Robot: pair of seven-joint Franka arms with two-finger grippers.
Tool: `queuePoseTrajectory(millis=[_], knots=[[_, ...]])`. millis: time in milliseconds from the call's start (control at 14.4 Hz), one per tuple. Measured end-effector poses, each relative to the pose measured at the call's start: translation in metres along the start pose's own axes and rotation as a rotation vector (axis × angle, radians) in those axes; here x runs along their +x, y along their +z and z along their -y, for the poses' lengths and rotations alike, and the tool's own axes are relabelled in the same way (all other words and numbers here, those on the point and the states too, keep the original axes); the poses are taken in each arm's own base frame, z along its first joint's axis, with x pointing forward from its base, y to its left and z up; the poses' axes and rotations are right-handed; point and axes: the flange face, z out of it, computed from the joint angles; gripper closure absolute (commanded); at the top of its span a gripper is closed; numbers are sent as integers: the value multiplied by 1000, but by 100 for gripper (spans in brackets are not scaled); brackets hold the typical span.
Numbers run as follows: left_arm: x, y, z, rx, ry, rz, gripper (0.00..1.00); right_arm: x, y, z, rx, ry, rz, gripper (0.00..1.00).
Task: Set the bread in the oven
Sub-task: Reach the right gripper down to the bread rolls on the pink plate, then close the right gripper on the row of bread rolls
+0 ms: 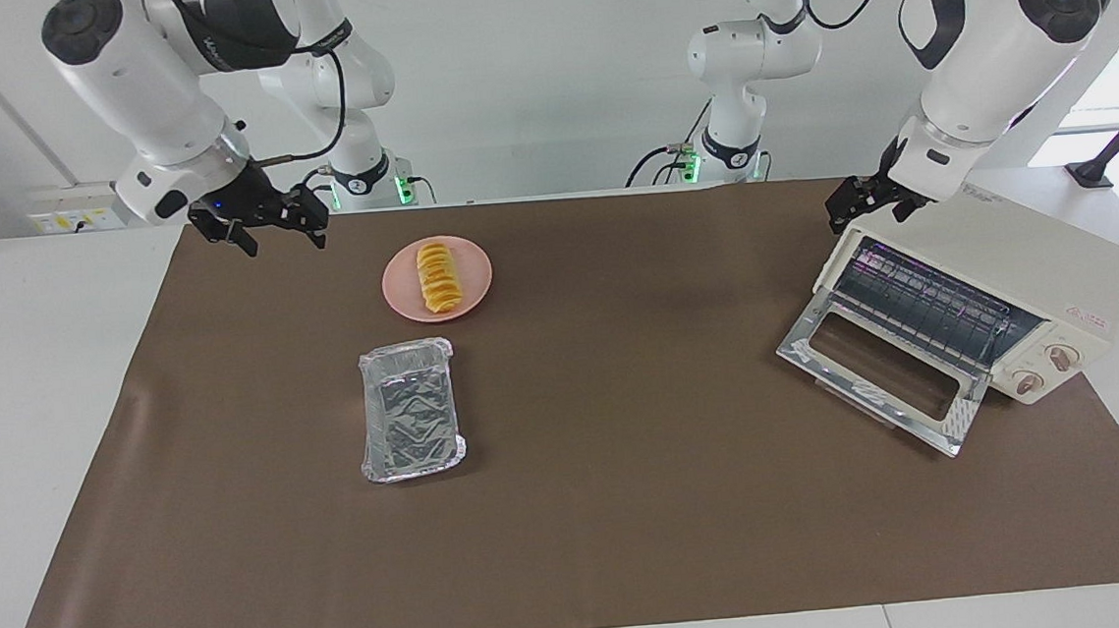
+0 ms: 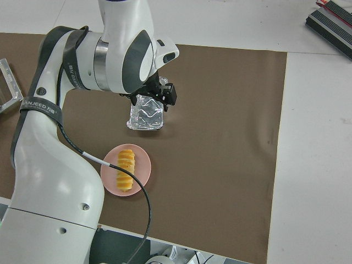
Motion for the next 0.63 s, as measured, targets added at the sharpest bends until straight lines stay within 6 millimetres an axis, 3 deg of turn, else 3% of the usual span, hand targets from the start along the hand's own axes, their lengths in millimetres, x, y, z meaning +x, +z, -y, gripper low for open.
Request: queuePoseTrajectory(millis=[278, 626], knots=[[0, 0, 0, 0, 0, 0, 0, -24, 90, 56, -26, -43, 50, 1], [0, 0, 0, 0, 0, 0, 0, -41, 184, 80, 16, 7, 12, 3]])
